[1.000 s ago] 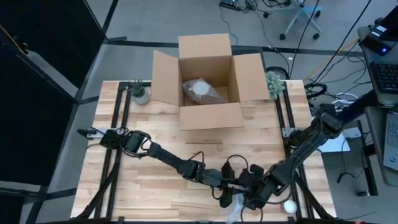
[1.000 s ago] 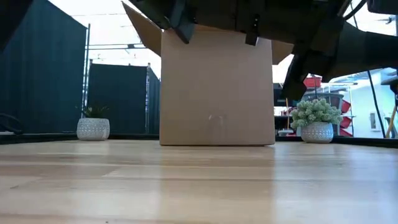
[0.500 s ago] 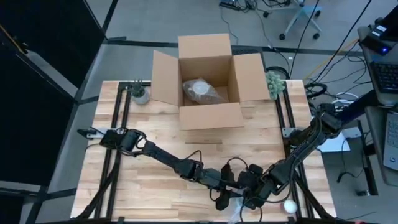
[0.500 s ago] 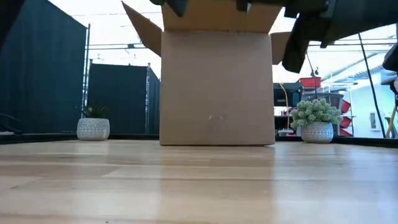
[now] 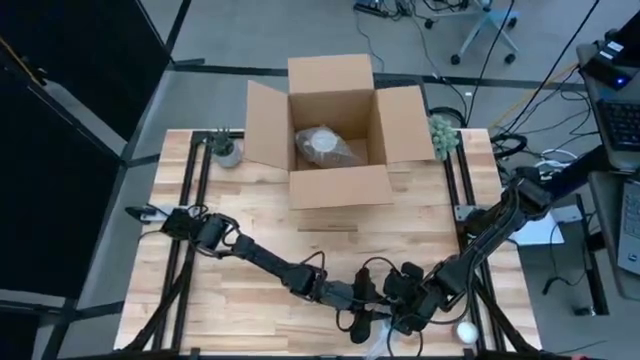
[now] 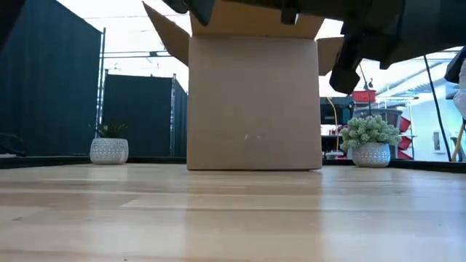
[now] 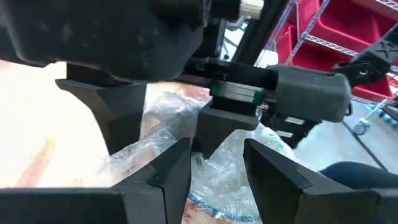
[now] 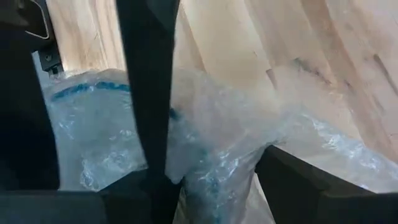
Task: Wrap mug
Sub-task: Wrap the red mug with the bubble wrap
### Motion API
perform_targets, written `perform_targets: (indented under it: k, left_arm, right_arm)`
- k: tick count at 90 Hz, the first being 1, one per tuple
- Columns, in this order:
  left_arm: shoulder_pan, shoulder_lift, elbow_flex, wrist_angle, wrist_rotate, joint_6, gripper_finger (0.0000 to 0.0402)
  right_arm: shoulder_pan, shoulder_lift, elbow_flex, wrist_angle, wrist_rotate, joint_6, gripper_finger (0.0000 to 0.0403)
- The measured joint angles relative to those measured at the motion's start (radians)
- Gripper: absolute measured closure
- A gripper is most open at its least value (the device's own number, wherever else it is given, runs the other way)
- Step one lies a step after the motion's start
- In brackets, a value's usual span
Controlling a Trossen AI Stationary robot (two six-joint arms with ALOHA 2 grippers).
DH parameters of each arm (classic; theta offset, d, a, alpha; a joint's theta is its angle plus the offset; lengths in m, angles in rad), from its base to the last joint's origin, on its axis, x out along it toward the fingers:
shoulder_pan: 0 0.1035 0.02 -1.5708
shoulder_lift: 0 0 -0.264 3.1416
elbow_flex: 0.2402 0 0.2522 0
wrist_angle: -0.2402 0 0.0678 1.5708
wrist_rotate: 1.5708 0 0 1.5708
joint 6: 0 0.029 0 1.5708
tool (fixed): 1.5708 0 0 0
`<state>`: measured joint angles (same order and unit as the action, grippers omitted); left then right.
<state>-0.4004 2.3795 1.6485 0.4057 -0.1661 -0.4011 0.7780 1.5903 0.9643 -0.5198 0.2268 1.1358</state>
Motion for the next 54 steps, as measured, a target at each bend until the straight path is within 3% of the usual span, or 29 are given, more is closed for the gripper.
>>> perform_targets:
  k: [29,45,54]
  left_arm:
    - [-0.001,0.027,-0.016,-0.100,0.002,0.044,0.0261]
    - [0.002,0.011,-0.007,-0.078,-0.004,0.041,0.0261]
    - [0.002,0.015,-0.009,-0.088,-0.004,0.041,0.0261]
  right_arm:
    - [0.015,-0.207,0.003,-0.002,0.016,-0.022,0.0220]
    - [0.021,-0.218,0.005,-0.016,0.054,-0.029,0.0220]
    - [0.023,-0.220,0.005,-0.028,0.017,-0.030,0.0220]
